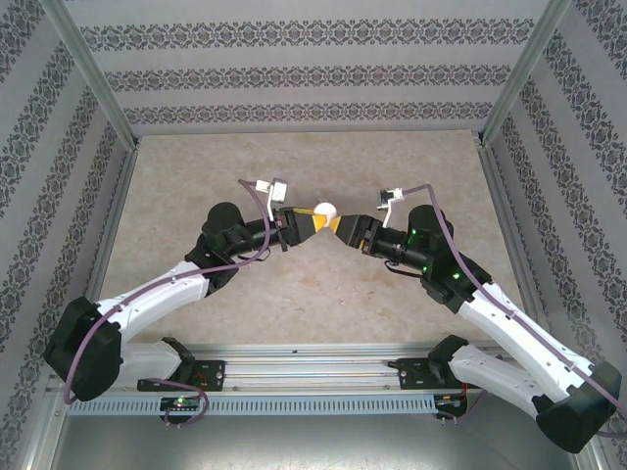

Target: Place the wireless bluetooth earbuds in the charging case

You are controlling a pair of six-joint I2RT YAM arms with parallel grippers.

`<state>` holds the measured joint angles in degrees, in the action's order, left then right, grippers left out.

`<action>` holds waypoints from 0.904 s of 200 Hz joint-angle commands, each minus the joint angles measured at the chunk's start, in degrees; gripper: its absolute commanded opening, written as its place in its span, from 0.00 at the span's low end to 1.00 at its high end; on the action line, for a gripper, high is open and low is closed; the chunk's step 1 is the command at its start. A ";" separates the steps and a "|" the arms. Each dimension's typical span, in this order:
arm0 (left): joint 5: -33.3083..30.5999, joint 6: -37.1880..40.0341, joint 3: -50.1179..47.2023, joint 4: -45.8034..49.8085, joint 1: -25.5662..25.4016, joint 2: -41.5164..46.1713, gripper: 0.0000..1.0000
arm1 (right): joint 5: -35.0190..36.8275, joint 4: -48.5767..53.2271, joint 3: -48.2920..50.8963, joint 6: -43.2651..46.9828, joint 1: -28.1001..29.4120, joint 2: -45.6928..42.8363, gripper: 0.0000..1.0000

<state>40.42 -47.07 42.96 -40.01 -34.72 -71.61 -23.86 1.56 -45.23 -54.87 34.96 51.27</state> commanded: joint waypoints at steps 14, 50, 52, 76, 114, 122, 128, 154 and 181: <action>5.75 -3.70 2.66 -2.82 1.38 -0.47 0.02 | -4.54 -9.54 0.85 0.44 -0.95 0.65 0.59; 7.92 -5.51 3.30 -4.19 1.67 -0.79 0.01 | -6.35 -12.38 0.77 0.53 -1.21 1.86 0.58; 8.03 -5.63 3.37 -4.20 1.67 -0.76 0.01 | -6.37 -12.44 0.70 0.50 -1.23 1.87 0.58; 8.62 -6.23 3.73 -4.50 1.74 -0.66 0.02 | -7.59 -13.89 0.41 0.41 -1.30 3.01 0.58; 9.23 -8.16 3.81 -6.77 1.76 -0.89 0.01 | -9.41 -15.07 -0.70 0.38 -1.21 4.95 0.57; 9.23 -8.62 3.80 -7.44 1.76 -1.00 0.01 | -9.91 -15.26 -0.97 0.43 -1.21 5.30 0.57; 9.32 -8.89 3.95 -7.82 1.76 -1.12 0.01 | -10.25 -15.43 -1.07 0.36 -1.21 5.45 0.56; 10.41 -9.27 4.11 -7.98 1.85 -1.30 0.01 | -10.49 -16.32 -0.90 -0.01 -1.21 5.44 0.48; 10.86 -9.87 3.46 -8.84 2.28 -1.24 0.01 | -10.50 -16.28 -0.62 -0.29 -1.29 5.06 0.43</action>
<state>48.75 -55.59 44.62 -42.98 -32.86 -72.73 -32.49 -13.58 -45.12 -55.31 33.85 56.21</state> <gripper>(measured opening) 0.127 0.437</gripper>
